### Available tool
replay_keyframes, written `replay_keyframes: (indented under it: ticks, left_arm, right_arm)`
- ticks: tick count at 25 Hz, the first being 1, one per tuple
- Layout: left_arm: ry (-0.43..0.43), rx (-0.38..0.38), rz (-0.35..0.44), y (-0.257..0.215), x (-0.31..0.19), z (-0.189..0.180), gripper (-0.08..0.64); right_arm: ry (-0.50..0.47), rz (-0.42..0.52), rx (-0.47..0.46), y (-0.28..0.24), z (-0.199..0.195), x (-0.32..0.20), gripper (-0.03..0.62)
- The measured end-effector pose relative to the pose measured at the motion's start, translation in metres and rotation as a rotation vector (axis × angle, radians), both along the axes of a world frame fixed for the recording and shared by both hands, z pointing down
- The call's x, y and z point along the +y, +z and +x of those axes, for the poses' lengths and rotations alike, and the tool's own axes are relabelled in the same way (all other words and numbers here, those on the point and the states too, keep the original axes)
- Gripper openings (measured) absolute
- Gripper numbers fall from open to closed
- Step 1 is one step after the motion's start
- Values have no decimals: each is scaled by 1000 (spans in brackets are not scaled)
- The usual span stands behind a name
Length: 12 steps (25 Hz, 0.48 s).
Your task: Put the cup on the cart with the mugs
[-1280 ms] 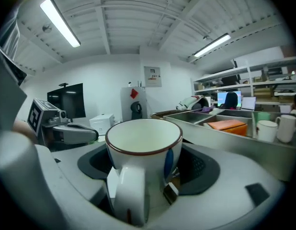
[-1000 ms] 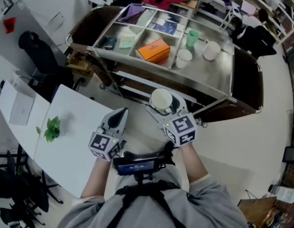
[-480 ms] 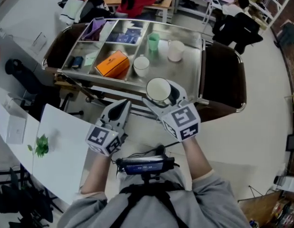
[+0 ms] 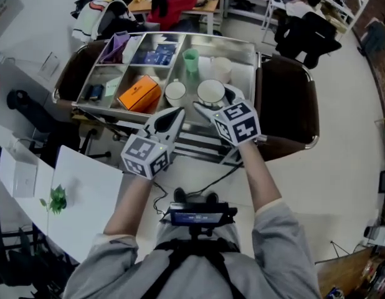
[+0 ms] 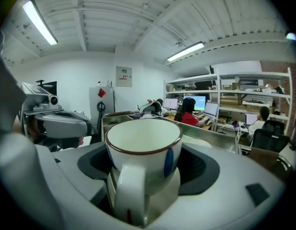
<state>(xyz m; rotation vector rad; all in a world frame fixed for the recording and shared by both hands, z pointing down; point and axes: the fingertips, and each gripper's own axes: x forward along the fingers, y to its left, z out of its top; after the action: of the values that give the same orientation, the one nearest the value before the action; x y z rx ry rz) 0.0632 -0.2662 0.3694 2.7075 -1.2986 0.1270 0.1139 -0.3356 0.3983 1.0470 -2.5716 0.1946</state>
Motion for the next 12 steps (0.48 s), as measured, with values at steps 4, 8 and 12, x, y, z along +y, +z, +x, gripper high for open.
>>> replay_keyframes:
  ticks: [4,8,12]
  left_arm:
    - [-17,2,-7,3,-24,0,-5]
    - [-31,-8,-12,6,-38,-2,-4]
    - [-35,-8,-19,7,-47,-1,-4]
  right_arm:
    - [9,-53,31,25,2,-28,403]
    - [15,-107,13,48,-2,-50,403]
    - [-5,-122,44,65,-9,-68,403]
